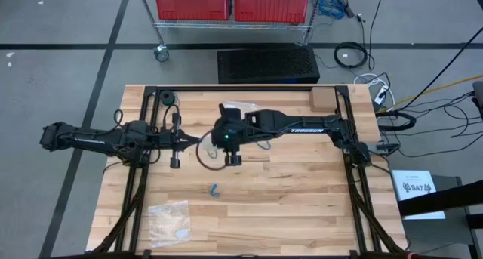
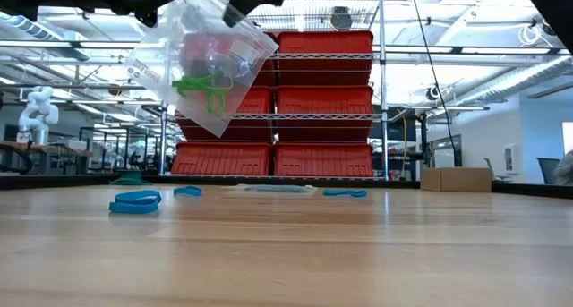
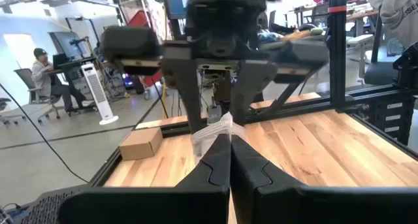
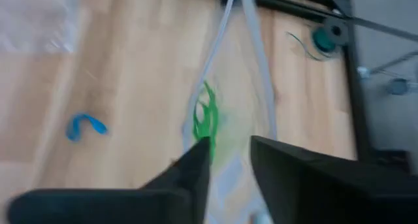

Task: Sort rubber bands
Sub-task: Close the bottom right zip bag

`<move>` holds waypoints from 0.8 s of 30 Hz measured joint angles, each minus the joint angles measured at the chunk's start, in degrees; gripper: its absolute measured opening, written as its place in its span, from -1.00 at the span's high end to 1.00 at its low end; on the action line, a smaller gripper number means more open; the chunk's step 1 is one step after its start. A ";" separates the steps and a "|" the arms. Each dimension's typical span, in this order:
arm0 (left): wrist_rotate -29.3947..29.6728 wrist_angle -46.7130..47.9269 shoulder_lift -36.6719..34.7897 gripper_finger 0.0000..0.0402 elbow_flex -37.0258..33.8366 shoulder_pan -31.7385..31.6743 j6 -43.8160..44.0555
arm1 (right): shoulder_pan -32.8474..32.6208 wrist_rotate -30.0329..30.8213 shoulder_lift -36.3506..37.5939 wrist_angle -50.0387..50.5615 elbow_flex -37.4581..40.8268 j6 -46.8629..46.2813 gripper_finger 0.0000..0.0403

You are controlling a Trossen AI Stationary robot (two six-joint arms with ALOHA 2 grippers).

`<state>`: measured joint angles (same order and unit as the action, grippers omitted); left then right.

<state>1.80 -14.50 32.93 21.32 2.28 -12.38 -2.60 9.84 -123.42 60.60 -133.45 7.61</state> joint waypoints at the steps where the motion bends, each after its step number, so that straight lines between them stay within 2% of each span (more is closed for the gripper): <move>1: 0.01 0.07 0.00 1.00 0.00 -0.01 0.00 | -0.46 2.02 0.02 0.85 0.00 0.75 0.54; 4: 0.07 0.09 -0.02 1.00 0.00 0.00 -0.03 | -1.74 5.30 0.06 2.36 0.00 2.54 0.89; 5: 0.16 0.09 0.00 1.00 0.00 0.00 -0.03 | -2.09 5.23 0.11 2.93 -0.01 2.56 0.94; 11: 3.20 2.58 0.15 1.00 0.00 0.00 0.02 | -4.16 6.47 0.92 12.55 -0.09 -2.52 1.00; 15: 5.34 2.88 1.20 1.00 0.00 0.00 0.02 | -6.39 8.20 1.20 12.35 3.43 -3.79 1.00; 19: 6.19 2.78 2.60 1.00 0.00 0.00 0.02 | -7.27 7.95 3.55 7.32 12.56 -5.19 1.00; 22: 6.22 2.69 3.40 1.00 0.36 0.00 0.04 | -7.24 6.01 8.39 -3.32 25.36 -6.76 1.00; 24: 6.24 2.74 3.90 1.00 0.63 0.00 0.06 | -7.24 3.80 12.67 -14.15 36.21 -8.91 1.00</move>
<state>8.03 -11.76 36.83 21.95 2.28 -12.32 -9.84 13.64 -110.75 46.45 -97.24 -1.30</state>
